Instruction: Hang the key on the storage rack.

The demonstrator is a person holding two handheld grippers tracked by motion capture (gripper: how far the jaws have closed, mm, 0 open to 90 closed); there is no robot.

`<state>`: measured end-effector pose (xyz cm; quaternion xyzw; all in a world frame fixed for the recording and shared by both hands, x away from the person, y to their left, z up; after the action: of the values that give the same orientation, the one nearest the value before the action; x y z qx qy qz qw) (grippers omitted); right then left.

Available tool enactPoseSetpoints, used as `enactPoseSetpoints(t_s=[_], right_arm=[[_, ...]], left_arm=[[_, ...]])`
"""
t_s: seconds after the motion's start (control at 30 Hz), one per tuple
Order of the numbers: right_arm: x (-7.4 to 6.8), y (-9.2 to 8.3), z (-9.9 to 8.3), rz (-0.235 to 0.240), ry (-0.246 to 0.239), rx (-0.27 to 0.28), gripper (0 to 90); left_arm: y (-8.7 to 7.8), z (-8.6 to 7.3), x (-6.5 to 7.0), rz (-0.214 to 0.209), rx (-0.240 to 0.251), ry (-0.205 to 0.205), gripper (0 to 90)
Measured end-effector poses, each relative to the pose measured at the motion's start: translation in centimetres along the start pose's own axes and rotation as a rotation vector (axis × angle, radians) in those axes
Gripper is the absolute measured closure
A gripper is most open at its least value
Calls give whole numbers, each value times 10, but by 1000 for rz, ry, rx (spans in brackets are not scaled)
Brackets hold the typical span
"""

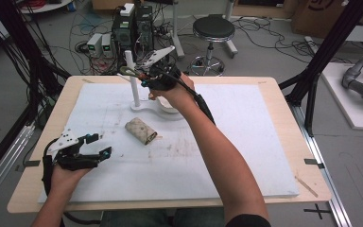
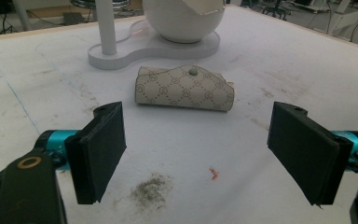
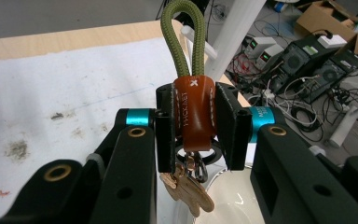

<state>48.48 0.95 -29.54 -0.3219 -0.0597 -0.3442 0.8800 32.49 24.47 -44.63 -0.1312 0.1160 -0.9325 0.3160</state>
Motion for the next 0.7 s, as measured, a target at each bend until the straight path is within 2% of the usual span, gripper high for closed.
enactPoseSetpoints(t_s=[0.23,0.37,0.53,0.7], right_arm=[[-1,9,-4,-24,-10,-28,711],[0,15,-8,-57,-25,-45,678],[3,16,-13,-104,3,-68,488],[4,5,-23,-103,20,-67,433]], left_arm=[[-1,0,0,1,-2,5,192],[-1,0,0,0,1,-2,192],[-4,-1,-3,7,6,-10,192],[-4,-1,-4,9,6,-10,192]])
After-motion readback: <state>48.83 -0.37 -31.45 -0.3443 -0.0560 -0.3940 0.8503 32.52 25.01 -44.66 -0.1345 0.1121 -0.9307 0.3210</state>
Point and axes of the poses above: each handheld gripper's, and its own axes: y roughly forward along the jaws, z roughly out of its top, x roughly to its right, the point moved 5 cm from there along y, roughly forward along the jaws, and after that the axes turned 9 degrees about -z, right-handed, at the moved point
